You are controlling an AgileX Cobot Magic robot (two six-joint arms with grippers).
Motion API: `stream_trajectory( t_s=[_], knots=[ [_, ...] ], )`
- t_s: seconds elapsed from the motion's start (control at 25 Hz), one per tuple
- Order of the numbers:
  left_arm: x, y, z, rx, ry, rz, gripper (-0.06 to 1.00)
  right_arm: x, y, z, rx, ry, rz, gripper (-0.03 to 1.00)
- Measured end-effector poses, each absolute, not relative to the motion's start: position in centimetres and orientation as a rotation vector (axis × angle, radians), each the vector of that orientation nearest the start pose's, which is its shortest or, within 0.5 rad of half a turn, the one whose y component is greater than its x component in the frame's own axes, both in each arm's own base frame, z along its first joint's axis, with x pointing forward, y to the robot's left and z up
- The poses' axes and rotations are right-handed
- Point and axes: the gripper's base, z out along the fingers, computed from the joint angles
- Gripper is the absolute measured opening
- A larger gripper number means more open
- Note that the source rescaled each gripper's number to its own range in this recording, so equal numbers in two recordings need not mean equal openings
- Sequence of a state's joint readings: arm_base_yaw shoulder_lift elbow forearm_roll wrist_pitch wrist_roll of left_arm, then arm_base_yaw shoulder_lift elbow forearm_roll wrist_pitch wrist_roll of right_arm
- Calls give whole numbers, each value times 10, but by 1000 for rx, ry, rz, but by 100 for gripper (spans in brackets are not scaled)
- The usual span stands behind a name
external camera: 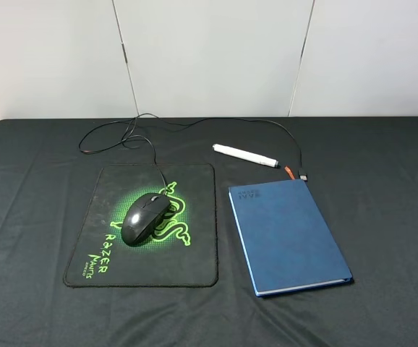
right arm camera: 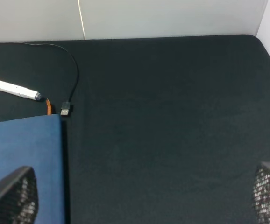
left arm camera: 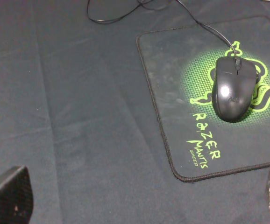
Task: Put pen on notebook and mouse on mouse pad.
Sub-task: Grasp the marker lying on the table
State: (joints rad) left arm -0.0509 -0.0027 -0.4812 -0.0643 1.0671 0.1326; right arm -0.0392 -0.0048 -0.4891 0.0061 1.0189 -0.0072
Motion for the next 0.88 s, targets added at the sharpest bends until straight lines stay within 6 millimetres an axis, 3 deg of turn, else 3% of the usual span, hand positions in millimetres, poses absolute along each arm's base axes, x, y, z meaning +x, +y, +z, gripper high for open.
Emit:
stream_trajectory(
  t_s=[0.88],
  knots=[
    [-4, -5, 272, 192, 2056, -27, 100, -3, 1, 278, 32, 2008, -22, 100]
  ],
)
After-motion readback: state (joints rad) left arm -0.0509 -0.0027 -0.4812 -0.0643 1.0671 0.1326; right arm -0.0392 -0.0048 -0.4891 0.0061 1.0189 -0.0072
